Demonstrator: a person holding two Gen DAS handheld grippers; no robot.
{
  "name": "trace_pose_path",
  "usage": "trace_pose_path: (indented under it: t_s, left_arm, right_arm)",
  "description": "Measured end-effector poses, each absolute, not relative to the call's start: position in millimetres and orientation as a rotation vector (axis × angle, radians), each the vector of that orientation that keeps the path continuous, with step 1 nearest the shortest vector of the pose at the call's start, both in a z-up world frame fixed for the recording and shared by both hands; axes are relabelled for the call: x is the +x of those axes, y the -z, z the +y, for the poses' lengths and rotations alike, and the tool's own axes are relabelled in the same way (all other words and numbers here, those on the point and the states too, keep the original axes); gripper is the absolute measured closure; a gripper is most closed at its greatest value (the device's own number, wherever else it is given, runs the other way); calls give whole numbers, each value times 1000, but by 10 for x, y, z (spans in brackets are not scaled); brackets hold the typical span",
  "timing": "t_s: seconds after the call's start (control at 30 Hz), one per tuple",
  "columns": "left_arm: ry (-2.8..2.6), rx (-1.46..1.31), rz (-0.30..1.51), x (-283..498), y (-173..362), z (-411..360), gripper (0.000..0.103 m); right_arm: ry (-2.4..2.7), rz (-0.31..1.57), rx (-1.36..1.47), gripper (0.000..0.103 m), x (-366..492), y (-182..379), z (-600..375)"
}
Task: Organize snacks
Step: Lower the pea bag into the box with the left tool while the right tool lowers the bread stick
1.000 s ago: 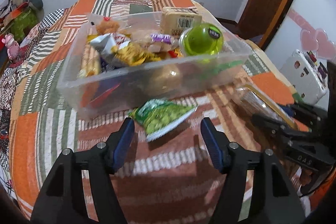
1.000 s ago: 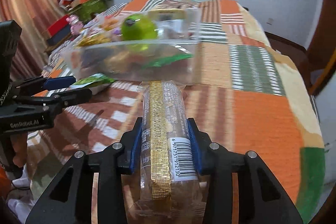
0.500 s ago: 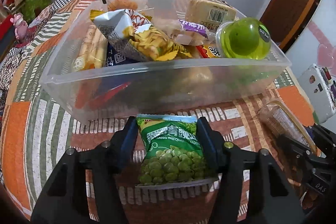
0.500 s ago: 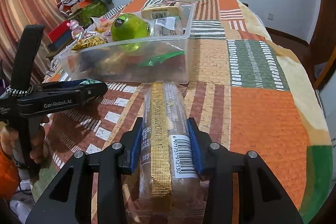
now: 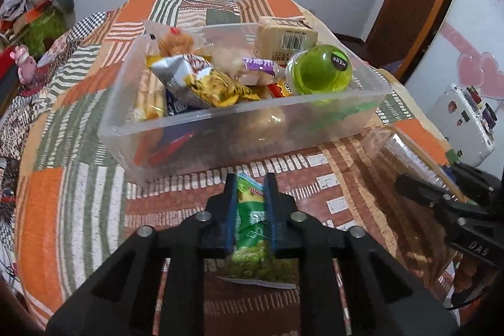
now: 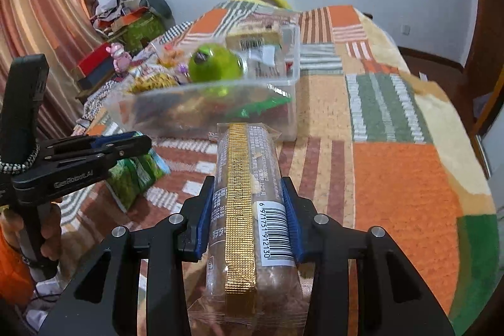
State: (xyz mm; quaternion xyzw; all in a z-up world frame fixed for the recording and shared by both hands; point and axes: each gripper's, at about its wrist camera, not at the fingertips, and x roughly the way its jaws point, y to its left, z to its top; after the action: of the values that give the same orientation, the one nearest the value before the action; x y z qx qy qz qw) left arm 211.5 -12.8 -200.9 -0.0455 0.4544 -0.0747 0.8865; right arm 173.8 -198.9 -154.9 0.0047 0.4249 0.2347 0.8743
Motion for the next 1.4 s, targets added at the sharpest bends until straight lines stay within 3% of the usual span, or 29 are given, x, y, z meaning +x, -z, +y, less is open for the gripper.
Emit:
trace_pose_path:
  t_s: [0.13,0.2,0.27,0.47,0.53,0.87,1.4]
  left_arm:
    - [168,-124,990,2118,2042,-39,83]
    - [172,-128,997,2077,2064,-25,55]
    - [166,-112,990,2027,2084,-45,44]
    - [190,-58,1034,2034,2268,-160,45]
    - [191,-81,1036,2064,2309,-138,58]
    - [224,-99,961,1958,2024,-57,80]
    - [207,-110,746,2067,1166,112,80]
  right_arm:
    - [-494,875,2,66,1720,1491,-1982]
    - [-497,876,-3,66,1715,1481,-1975]
    - [-495,875,-6,66,1702,1477,-1959]
    - [-490,872,-2,66,1690,1453,-1945]
    - [-489,868,-3,66,1688,1439,-1945]
    - [-485,812,3,66,1734,1246,-1917]
    - [-540,680,-15,66,2157,880,-1534]
